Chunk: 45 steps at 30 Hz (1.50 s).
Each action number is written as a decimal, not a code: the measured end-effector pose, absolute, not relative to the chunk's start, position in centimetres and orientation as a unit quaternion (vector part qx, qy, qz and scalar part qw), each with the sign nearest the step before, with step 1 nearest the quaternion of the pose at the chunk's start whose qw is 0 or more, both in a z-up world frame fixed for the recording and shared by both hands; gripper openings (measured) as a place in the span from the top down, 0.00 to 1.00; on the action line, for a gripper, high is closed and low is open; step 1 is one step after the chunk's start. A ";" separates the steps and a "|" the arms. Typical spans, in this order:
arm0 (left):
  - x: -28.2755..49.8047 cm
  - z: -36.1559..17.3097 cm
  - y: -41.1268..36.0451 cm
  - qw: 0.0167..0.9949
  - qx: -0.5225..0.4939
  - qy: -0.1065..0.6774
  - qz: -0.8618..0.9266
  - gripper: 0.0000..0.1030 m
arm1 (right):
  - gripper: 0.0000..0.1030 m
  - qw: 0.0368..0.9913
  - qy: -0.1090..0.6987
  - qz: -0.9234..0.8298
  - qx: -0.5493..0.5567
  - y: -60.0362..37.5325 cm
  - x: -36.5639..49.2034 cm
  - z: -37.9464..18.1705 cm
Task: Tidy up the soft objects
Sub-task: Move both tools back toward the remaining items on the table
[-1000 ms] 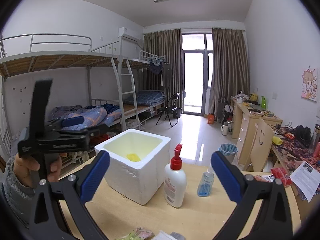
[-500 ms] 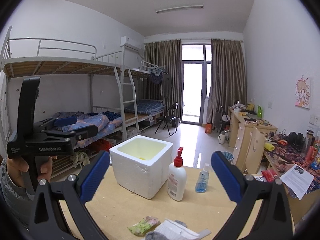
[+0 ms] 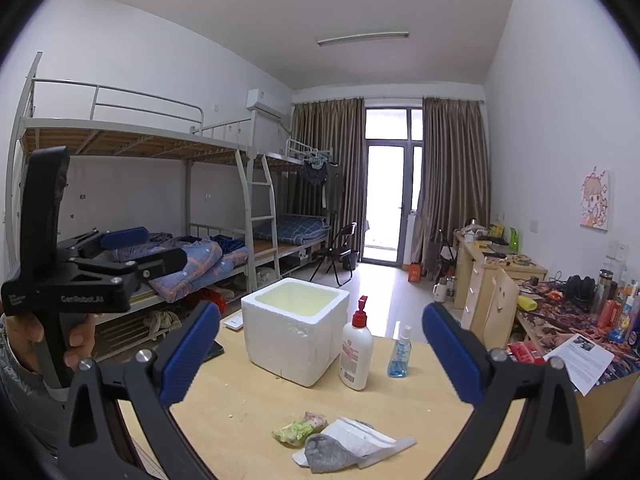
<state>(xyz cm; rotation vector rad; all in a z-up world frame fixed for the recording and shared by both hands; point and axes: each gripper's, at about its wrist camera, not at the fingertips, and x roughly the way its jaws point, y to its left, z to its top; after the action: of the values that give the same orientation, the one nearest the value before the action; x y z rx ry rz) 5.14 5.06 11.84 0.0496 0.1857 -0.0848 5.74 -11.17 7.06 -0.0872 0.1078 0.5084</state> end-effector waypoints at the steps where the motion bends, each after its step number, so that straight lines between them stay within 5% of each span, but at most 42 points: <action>1: 4.8 11.9 5.0 0.995 0.026 0.090 -0.043 0.01 | 0.01 0.966 0.052 0.251 -0.042 -11.3 5.4 7.0; 45: 2.8 -0.7 4.4 0.995 0.003 0.092 -0.033 0.01 | 0.01 0.972 0.081 0.218 -0.034 -13.0 3.7 -3.2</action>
<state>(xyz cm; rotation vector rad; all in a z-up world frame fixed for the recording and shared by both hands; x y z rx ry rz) 2.85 4.43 -0.65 0.0055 0.1850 -0.0661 3.67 -13.04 -3.20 -0.0687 0.1629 0.4410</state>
